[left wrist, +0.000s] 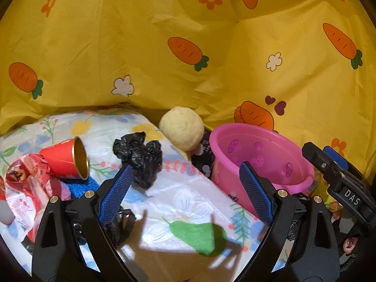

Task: Collect trash
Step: 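Withdraw both open tools from the bucket back toward the trash pile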

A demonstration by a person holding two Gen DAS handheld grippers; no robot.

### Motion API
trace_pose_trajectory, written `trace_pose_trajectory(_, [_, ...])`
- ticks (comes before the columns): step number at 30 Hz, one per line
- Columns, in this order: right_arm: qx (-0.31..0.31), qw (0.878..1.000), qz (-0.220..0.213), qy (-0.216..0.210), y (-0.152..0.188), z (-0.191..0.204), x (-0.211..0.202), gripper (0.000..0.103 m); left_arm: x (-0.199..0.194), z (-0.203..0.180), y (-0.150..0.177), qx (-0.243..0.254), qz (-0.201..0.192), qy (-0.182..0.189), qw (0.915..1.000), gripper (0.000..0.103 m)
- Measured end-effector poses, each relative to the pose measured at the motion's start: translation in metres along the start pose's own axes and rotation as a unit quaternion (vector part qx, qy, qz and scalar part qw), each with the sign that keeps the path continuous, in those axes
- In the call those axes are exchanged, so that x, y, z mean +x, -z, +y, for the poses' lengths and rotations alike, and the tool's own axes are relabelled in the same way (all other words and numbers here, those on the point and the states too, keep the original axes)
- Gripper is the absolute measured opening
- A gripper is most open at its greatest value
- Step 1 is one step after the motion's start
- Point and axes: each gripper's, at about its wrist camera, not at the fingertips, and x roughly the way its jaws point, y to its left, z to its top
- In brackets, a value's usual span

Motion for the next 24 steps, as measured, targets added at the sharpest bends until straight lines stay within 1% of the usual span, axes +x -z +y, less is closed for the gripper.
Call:
trace_pose_trajectory(3, [-0.009,1.000,0.005,-0.003,0.004,0.008,-0.005,0.090,-0.014,0.008,0.003,-0.006,-0.001,-0.019,0.9998,0.093])
trace_pose_trajectory(5, [-0.015,1.000,0.003,0.000,0.007,0.013,-0.010,0.096,-0.022,0.012,0.006,-0.006,-0.002,-0.031,0.9995,0.093])
trace_pose_trajectory(6, [-0.017,1.000,0.002,0.001,0.008,0.016,-0.012,0.097,-0.027,0.015,0.007,-0.006,-0.003,-0.036,0.9993,0.093])
trace_pose_trajectory(13, [-0.029,1.000,-0.005,0.007,0.016,0.033,-0.027,0.097,-0.056,0.027,0.017,-0.012,-0.010,-0.058,0.9982,0.093])
trace_pose_trajectory(17, [-0.048,0.999,-0.012,0.008,0.021,0.047,-0.037,0.097,-0.073,0.035,0.023,-0.014,-0.014,-0.073,0.9972,0.093])
trace_pose_trajectory(24, [-0.055,0.998,-0.015,-0.016,0.029,0.070,-0.056,0.097,-0.104,0.049,0.035,-0.015,-0.025,-0.103,0.9943,0.093])
